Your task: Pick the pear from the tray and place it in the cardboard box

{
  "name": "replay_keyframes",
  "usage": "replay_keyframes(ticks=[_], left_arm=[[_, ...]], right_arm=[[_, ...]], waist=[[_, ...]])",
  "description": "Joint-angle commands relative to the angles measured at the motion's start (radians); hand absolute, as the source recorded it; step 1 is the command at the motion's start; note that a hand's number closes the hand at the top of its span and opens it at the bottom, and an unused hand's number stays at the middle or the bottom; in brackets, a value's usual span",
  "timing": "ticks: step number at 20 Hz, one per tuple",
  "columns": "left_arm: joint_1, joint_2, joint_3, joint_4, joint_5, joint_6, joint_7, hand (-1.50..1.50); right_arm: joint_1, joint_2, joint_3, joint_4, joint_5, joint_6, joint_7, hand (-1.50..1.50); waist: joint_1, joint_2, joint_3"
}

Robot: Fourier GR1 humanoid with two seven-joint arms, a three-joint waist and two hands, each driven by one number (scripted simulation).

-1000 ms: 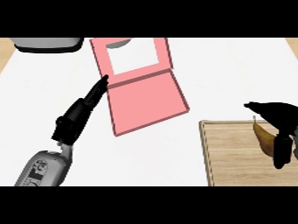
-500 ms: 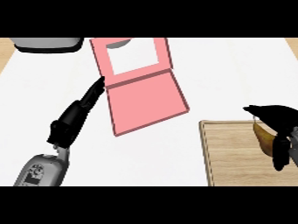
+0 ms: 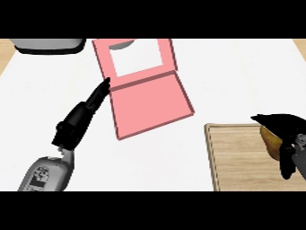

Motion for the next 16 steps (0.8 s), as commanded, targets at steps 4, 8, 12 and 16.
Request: replay_keyframes(ticks=[4, 8, 12, 16], left_arm=[[0.013, -0.021, 0.019, -0.007, -0.022, -0.011, -0.005, 0.0], [0.023, 0.014, 0.044, -0.046, 0.012, -0.084, 0.008, 0.0], [0.028, -0.015, 0.047, -0.009, -0.029, -0.047, -0.01, 0.0], [-0.003, 0.001, 0.083, -0.025, 0.018, -0.097, 0.028, 0.0]], right_arm=[[0.073, 0.003, -0.02, -0.009, 0.097, -0.006, -0.067, -1.5], [0.018, 0.019, -0.023, 0.123, 0.176, -0.078, -0.136, -1.5], [0.032, 0.038, -0.016, 0.137, 0.241, -0.085, -0.141, -1.5], [0.03, 0.09, -0.028, 0.082, 0.238, -0.019, -0.109, 1.5]], waist=[[-0.003, -0.001, 0.0], [0.002, 0.0, 0.0], [0.0, 0.0, 0.0], [-0.002, -0.001, -0.001]])
